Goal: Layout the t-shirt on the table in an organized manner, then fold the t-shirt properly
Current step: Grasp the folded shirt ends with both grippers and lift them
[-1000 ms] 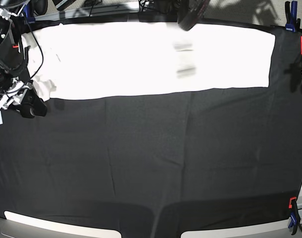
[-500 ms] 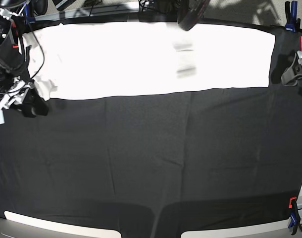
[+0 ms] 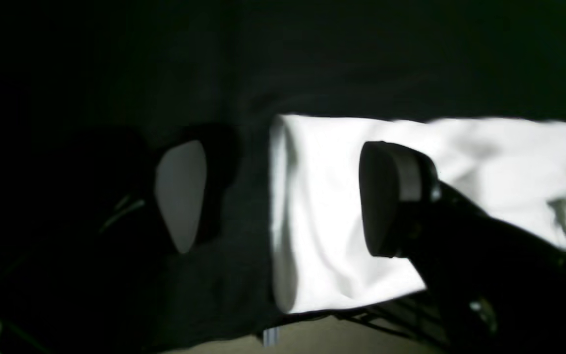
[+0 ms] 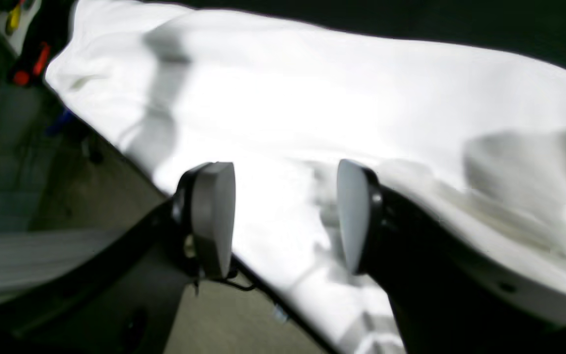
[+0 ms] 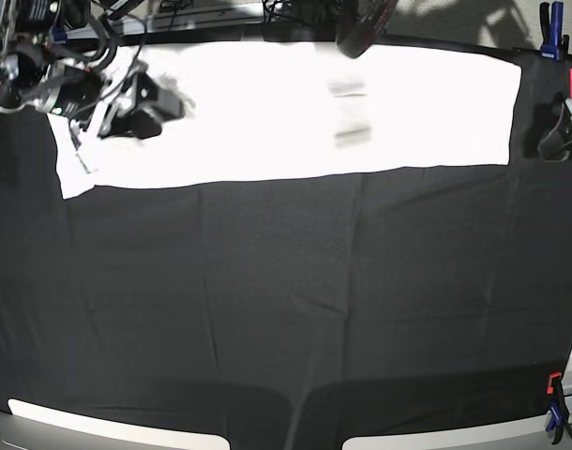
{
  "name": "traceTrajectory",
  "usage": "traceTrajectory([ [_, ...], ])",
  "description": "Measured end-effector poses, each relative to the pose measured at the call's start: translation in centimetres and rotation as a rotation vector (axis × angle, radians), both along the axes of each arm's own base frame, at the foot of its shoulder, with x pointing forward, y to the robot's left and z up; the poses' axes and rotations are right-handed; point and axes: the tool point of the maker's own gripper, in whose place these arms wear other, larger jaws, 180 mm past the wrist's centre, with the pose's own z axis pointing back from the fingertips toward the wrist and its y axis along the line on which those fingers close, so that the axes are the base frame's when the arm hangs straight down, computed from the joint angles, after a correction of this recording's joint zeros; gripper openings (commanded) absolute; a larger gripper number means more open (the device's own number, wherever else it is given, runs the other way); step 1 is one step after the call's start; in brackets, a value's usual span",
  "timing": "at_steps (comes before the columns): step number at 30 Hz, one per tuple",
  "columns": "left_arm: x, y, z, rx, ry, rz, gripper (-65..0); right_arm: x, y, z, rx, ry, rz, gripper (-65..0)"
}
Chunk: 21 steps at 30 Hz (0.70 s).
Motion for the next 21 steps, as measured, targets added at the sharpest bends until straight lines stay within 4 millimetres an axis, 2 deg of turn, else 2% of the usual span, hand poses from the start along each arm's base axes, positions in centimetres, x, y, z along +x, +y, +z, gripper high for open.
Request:
traceTrajectory([
  [5, -1.7, 0.7, -2.7, -0.046, 0.086, 0.043, -20.3, -1.8, 1.9, 2.1, -0.027, -0.050, 0.078, -33.0],
  [8, -2.3, 0.1, -3.6, -0.058, 0.093, 0.001, -20.4, -2.3, 2.8, 3.2, -0.037, -0.082, 0.110, -33.0],
  [10, -2.5, -1.1, -3.9, -0.096, 0.109, -0.030, -20.4, -2.7, 3.2, 3.7, -0.041, -0.094, 0.127, -33.0],
  [16, -2.2, -4.9, -5.8, -0.098, 0.125, -0.153, -20.4, -5.8, 4.2, 3.5, -0.067, -0.034, 0.190, -33.0],
  [18, -1.7, -5.4, -6.5, -0.058, 0.109, -0.167, -20.4, -6.8, 4.4, 3.3, -0.066, -0.008, 0.197, -33.0],
  [21, -2.1, -5.3, -7.9, 0.048, 0.138, -0.220, -20.4, -7.9, 4.5, 3.1, -0.066, 0.021, 0.203, -33.0],
])
